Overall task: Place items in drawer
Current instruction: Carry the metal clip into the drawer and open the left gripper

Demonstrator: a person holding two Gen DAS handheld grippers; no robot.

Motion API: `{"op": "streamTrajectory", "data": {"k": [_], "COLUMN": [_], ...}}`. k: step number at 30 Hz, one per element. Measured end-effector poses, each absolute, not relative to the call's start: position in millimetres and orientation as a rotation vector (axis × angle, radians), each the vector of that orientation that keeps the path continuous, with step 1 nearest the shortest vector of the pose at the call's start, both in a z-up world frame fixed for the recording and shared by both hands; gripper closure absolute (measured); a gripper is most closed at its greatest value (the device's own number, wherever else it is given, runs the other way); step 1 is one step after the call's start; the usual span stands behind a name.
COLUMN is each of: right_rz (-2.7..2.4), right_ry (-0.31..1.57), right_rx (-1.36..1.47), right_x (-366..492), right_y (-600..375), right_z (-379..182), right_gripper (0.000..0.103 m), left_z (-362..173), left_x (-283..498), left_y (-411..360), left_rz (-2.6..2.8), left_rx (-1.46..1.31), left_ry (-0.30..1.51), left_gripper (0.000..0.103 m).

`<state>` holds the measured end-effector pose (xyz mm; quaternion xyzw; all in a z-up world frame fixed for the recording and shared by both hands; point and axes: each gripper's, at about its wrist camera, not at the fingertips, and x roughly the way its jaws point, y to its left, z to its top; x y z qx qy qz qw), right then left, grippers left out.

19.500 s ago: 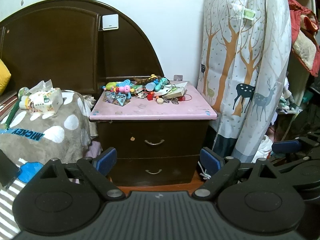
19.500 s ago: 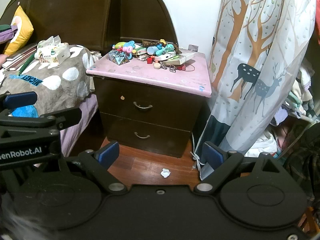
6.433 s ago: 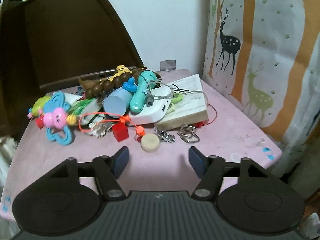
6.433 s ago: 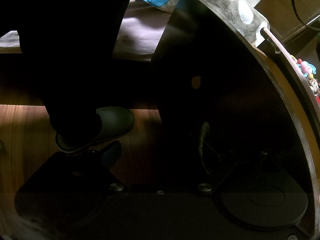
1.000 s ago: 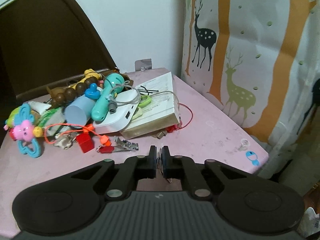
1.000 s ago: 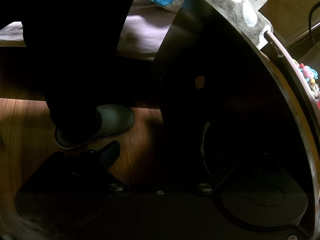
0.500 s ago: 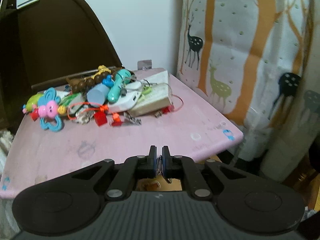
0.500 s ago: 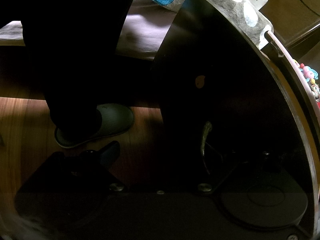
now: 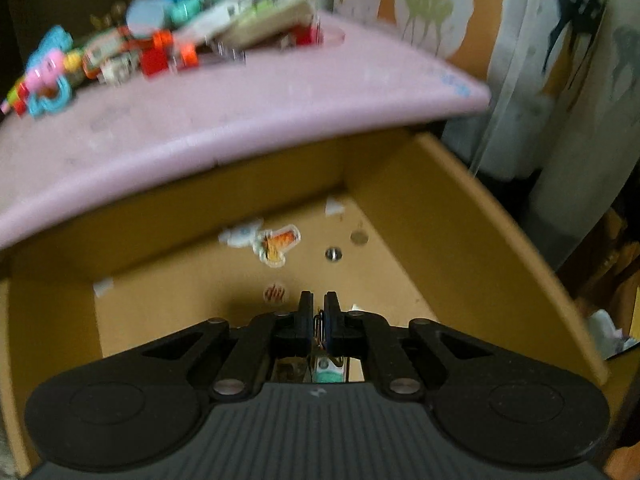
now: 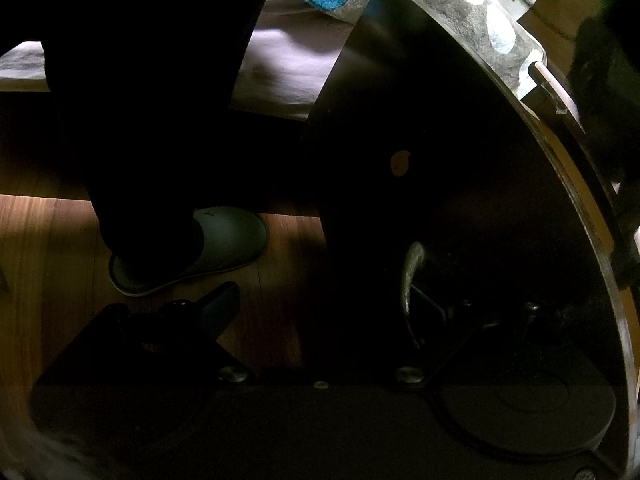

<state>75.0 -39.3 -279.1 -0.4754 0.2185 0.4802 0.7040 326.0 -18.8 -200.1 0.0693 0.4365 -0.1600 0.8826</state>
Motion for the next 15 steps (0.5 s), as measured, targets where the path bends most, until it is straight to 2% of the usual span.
{"op": "streamTrajectory", "data": {"k": [13,15], "right_rz": [1.073,1.073], "right_ry": [0.481,0.481], "right_rx": [-1.060,-1.060], "right_x": [74.8,75.4], "right_y": [-41.5,-42.8], "right_z": [-277.9,-276.6], "right_gripper": [0.010,0.010], "left_z": [-233.7,-230.0], "left_x": [346.7,343.9], "left_y": [-24.1,-24.3], "left_rz": [-0.311,-0.310], "left_rx": [0.205,0.216], "left_ry": [1.016,1.010], "left_gripper": [0.097,0.093]}}
